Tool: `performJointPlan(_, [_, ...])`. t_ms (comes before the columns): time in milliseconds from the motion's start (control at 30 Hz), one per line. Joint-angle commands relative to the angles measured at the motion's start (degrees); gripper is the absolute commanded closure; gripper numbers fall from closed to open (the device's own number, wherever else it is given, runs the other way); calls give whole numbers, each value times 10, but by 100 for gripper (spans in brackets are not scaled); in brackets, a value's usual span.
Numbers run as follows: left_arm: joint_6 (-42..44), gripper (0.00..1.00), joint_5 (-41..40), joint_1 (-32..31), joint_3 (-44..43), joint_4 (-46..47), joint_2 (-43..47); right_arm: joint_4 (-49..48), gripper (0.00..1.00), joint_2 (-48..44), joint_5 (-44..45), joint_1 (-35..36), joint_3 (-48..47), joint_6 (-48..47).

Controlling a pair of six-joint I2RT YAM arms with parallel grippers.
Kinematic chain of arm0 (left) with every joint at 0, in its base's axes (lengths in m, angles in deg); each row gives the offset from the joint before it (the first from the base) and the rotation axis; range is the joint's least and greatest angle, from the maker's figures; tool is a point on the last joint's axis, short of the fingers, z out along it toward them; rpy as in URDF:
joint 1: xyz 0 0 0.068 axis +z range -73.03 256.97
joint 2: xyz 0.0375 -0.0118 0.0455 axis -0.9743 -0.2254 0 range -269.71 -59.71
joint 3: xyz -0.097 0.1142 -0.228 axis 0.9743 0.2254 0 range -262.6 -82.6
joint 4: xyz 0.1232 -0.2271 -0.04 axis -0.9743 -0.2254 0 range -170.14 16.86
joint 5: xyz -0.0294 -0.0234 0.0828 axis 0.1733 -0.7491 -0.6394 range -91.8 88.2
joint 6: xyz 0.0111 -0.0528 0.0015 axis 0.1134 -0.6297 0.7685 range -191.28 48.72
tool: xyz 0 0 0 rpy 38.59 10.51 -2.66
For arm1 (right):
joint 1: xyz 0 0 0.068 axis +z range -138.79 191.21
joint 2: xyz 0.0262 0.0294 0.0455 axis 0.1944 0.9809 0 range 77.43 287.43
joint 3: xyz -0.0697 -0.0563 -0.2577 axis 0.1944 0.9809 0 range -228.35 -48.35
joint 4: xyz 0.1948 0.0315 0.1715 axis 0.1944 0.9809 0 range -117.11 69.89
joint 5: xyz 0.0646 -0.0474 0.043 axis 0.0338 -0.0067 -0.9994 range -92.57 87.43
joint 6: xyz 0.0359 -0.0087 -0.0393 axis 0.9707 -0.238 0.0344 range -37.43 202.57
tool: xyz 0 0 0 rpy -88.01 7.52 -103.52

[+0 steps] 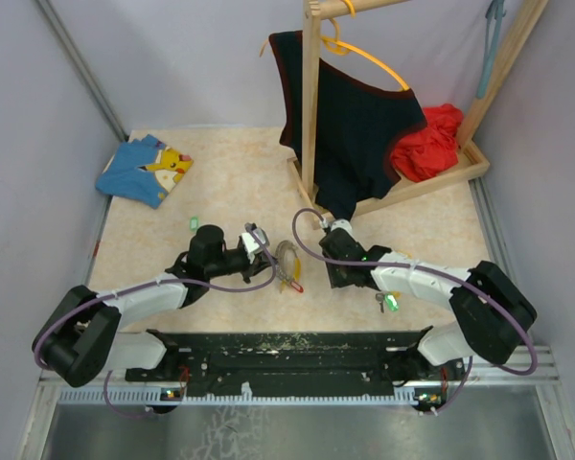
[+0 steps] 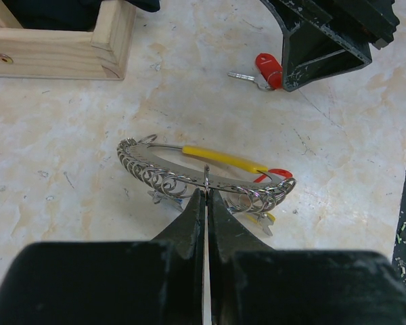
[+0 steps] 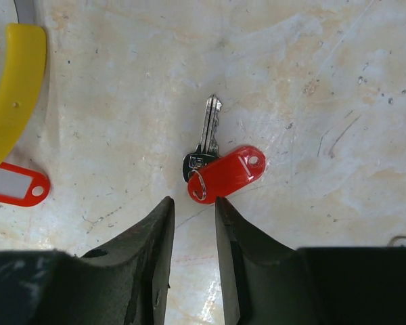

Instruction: Put the keys on the keyring

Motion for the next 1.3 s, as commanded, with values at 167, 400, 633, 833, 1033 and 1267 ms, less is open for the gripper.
performJointPlan(167, [9, 99, 15, -3, -7, 15, 1, 56, 69, -5, 22, 8, -62, 30])
performJointPlan(400, [9, 99, 16, -3, -7, 12, -1, 53, 73, 32, 33, 7, -73, 39])
performJointPlan(633, [9, 99, 16, -3, -8, 12, -5, 29, 80, 48, 28, 6, -73, 36])
performJointPlan(833, [9, 99, 17, -3, -9, 11, -5, 28, 83, 55, 25, 7, -77, 33])
performJointPlan(1033, [9, 99, 19, -3, -10, 10, -6, 26, 85, 58, 27, 6, -77, 32])
performJointPlan(1267, [10, 99, 20, -3, -10, 11, -5, 22, 85, 60, 28, 4, -81, 32])
